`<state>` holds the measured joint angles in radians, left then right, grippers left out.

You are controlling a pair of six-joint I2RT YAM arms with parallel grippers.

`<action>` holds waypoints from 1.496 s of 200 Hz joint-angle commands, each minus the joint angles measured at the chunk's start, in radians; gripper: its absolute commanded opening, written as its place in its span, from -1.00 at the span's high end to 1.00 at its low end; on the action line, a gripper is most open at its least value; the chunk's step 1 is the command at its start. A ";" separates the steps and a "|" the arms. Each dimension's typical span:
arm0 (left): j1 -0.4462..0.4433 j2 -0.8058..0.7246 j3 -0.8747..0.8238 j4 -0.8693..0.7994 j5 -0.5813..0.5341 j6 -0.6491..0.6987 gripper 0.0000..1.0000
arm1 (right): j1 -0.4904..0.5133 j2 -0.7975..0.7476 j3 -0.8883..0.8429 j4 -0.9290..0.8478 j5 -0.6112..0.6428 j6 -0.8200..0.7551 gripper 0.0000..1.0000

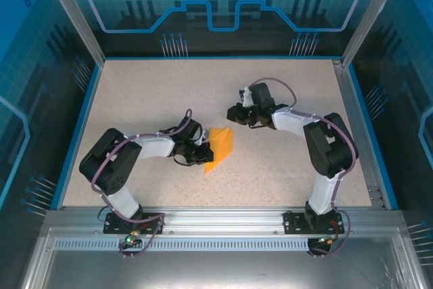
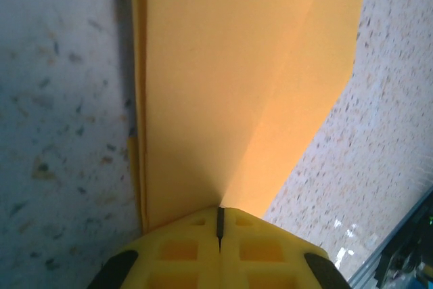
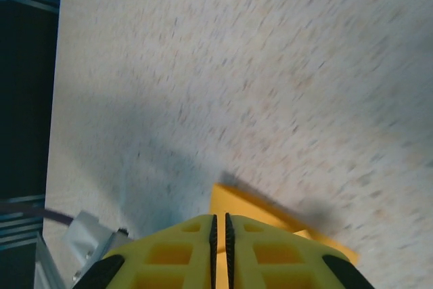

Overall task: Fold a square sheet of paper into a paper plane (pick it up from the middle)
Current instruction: Fourth fold the wing at the center of the table.

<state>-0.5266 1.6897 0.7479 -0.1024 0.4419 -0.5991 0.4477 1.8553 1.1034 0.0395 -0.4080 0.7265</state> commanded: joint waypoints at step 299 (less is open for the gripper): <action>0.003 0.057 -0.048 -0.150 0.030 0.035 1.00 | 0.140 0.016 -0.100 0.040 -0.056 0.039 0.76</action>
<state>-0.5159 1.6936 0.7433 -0.1410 0.5056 -0.5690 0.5575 1.8046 1.0294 0.0650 -0.4313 0.7326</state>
